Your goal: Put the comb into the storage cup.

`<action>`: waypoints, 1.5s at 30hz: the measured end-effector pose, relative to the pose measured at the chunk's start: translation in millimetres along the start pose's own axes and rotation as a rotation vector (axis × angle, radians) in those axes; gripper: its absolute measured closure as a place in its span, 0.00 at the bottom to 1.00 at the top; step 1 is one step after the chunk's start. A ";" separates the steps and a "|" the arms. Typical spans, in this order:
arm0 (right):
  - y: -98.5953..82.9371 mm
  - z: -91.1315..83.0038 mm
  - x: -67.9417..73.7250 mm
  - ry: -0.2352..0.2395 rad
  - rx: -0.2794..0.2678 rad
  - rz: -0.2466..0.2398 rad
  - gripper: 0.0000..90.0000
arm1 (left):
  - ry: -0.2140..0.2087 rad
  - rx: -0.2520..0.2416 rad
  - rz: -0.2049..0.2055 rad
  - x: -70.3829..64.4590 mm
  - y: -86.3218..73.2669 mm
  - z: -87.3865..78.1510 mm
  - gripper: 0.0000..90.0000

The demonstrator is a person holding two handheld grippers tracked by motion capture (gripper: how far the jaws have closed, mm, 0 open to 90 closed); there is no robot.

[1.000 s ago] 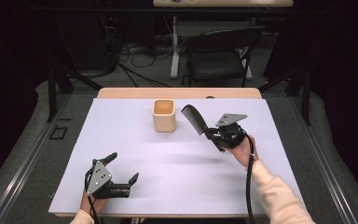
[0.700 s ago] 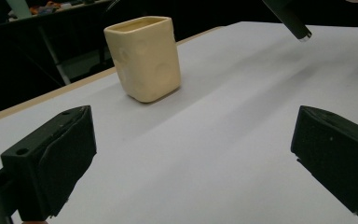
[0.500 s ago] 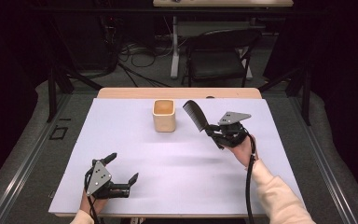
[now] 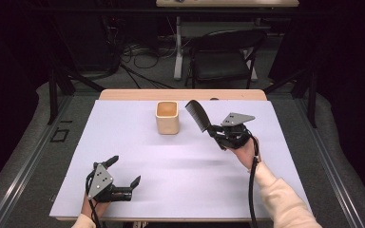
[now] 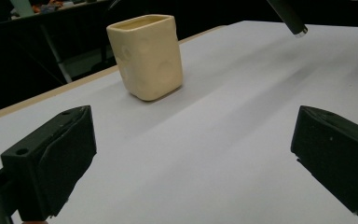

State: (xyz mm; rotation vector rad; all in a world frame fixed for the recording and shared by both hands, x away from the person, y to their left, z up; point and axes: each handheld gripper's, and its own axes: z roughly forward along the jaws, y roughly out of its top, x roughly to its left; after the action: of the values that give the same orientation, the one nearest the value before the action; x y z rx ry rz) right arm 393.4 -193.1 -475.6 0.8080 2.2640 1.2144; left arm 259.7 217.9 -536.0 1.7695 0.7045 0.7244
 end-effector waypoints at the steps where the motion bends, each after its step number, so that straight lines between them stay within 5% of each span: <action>1: 0.1 0.2 0.0 -0.001 -0.002 0.001 0.80 | 0.000 0.001 -0.001 0.0 0.1 0.1 0.00; 45: 30.5 14.6 1.0 -0.021 -0.058 -0.017 0.80 | 0.003 0.000 -0.007 0.9 -0.7 -1.5 0.00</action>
State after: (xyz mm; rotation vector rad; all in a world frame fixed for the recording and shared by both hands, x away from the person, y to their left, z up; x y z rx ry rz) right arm 410.4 -170.3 -457.3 0.7746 2.2042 1.2523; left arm 259.1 219.7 -536.2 1.7654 0.7123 0.7226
